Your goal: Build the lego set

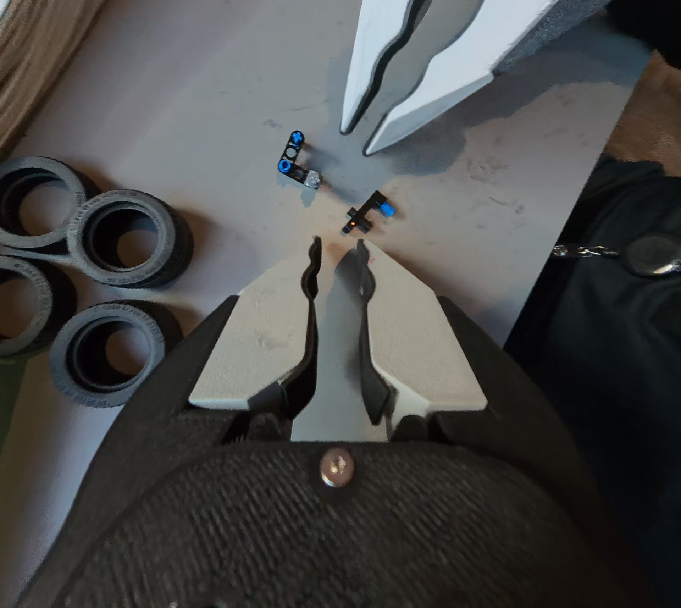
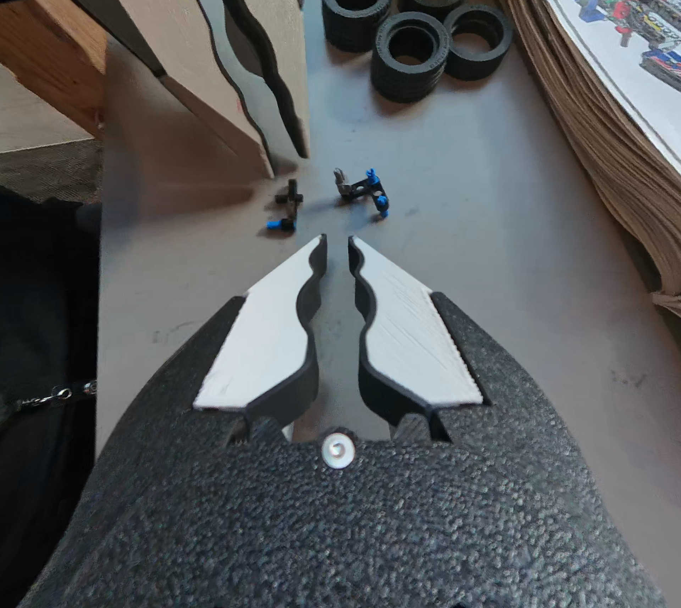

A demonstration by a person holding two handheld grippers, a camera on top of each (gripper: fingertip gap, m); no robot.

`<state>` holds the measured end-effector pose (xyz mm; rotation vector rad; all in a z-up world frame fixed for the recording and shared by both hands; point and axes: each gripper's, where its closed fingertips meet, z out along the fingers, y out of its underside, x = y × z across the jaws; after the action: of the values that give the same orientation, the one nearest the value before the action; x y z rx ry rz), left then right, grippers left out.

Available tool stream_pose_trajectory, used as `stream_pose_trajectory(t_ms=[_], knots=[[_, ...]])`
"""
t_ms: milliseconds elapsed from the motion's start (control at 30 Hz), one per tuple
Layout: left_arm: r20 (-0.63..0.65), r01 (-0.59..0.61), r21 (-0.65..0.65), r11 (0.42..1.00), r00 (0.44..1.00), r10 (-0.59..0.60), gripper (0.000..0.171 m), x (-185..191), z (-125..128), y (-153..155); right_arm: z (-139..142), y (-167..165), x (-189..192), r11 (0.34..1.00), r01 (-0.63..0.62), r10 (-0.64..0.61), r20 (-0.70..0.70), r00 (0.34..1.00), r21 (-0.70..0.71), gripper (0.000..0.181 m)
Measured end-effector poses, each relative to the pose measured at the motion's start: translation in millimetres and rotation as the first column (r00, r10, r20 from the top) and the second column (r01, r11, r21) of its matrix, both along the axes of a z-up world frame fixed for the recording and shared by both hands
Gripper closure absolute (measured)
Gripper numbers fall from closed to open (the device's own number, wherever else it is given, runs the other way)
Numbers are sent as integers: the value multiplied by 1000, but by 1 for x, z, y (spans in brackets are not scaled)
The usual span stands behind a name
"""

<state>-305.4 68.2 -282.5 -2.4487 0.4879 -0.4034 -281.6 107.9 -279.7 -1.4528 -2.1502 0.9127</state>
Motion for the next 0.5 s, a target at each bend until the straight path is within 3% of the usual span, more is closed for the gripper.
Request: stream_pose_trajectory(t_ms=[100, 167, 367, 500], knots=[[12, -31, 20, 999, 999, 31, 150, -7, 8, 8, -1, 26, -10, 995, 103, -103, 10, 995, -8, 151], [21, -53, 55, 997, 998, 52, 148, -10, 16, 15, -1, 28, -18, 995, 96, -95, 14, 995, -35, 142], [85, -49, 33, 998, 995, 46, 139, 0, 21, 33, -4, 8, -27, 998, -3, 2, -2, 1000, -57, 147], [13, -67, -13, 998, 998, 68, 144, -7, 7, 33, -8, 4, -19, 999, -5, 6, 23, 1000, -50, 159]])
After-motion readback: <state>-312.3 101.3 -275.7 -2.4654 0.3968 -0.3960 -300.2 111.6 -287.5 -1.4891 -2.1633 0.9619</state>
